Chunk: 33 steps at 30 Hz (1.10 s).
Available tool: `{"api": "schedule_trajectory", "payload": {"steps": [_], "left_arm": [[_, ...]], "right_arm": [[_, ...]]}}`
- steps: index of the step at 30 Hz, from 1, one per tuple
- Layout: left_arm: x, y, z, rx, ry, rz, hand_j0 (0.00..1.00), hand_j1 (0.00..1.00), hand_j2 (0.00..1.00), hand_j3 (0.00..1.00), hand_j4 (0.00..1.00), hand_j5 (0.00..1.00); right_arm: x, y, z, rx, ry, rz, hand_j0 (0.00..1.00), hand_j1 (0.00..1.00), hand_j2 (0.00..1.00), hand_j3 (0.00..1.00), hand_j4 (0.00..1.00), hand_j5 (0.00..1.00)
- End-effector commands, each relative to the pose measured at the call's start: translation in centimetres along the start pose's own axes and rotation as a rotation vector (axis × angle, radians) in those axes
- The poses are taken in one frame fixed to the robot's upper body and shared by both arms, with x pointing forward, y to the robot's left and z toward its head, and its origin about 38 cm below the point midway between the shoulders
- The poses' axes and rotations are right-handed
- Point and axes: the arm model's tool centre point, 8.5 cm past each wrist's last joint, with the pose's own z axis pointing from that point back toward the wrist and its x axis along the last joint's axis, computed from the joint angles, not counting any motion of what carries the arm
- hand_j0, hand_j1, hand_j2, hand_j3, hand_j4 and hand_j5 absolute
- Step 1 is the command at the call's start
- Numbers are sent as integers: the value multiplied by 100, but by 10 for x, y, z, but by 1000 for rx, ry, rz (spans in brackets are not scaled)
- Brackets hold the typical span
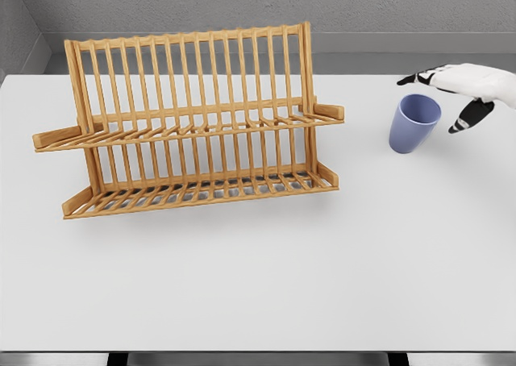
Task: Right arm put cup on second shelf
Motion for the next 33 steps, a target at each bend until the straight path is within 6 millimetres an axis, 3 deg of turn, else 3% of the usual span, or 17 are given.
{"api": "schedule_trajectory", "payload": {"steps": [1, 33], "left_arm": [[0, 0, 0, 0, -2, 0, 100, 100, 100, 100, 100, 100], [0, 0, 0, -2, -2, 0, 100, 100, 100, 100, 100, 100]], "right_arm": [[5, 8, -10, 27, -15, -4, 100, 100, 100, 100, 100, 100], [3, 20, -30, 86, -5, -21, 100, 100, 100, 100, 100, 100]]}}
